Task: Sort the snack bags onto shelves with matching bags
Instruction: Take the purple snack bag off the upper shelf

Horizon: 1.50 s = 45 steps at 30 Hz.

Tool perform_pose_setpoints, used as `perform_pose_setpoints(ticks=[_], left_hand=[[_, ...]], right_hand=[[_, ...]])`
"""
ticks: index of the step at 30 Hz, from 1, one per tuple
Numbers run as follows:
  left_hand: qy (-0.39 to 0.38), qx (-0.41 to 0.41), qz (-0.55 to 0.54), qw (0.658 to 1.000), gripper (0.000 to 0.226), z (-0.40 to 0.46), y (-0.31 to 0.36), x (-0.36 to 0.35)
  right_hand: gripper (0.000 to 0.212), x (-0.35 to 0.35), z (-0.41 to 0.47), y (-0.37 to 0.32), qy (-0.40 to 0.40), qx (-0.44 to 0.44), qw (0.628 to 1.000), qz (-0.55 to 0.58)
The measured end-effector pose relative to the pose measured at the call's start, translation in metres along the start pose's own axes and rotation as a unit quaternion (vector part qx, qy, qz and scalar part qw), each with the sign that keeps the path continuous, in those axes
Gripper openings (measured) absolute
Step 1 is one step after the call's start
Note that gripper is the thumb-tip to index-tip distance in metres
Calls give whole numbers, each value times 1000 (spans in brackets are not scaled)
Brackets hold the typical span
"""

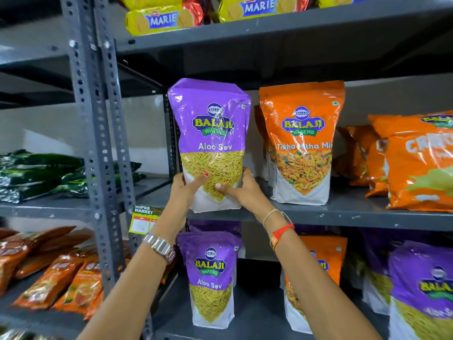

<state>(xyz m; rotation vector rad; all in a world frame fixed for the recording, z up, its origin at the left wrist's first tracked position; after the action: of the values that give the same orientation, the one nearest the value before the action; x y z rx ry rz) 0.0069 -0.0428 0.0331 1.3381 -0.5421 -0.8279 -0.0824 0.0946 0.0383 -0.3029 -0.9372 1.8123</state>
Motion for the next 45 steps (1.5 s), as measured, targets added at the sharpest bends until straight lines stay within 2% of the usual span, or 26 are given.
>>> perform_pose_setpoints(ticks=[5,11,15,19,22,27,31,33,36,39,45], left_hand=[[-21,-45,6,999,48,-67,4,12],[-40,-51,14,998,30,-125,-23,23],[-49,-26,63,996,42,-142,-76,33],[5,24,107,994,68,-152,-152,40],[33,49,129,990,62,-155,-211,39],[45,67,167,983,49,-160,-266,23],[40,69,176,981,53,-141,-291,6],[48,75,176,980,58,-130,-299,-3],[67,111,177,976,54,-115,-314,-15],[73,125,175,974,53,-106,-325,-26],[96,117,197,969,67,-94,-342,-37]], right_hand=[[67,7,-42,-23,-22,16,999,28],[61,5,-103,-16,-71,-1,994,84],[62,-3,-147,29,-112,-45,989,85],[65,-11,-194,83,-139,-91,984,66],[69,-11,-226,125,-138,-128,981,52],[71,-10,-256,184,-141,-181,973,36],[94,-4,-260,229,-120,-192,973,40],[90,0,-253,234,-104,-206,972,41],[82,7,-242,250,-102,-229,967,42],[81,8,-239,266,-104,-230,966,56],[83,10,-237,289,-61,-226,970,61]])
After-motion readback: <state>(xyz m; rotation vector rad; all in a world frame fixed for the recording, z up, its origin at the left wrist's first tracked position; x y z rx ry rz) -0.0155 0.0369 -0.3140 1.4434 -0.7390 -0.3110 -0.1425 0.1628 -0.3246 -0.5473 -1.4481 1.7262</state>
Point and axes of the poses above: each hand's wrist, its own z-axis towards the middle knuckle, its own x-axis out of the back of the hand, y = z × x, the point moved 7 cm from there along z, towards the middle knuckle, and after that the axes turned 12 degrees about x, right-handed, at the moved point
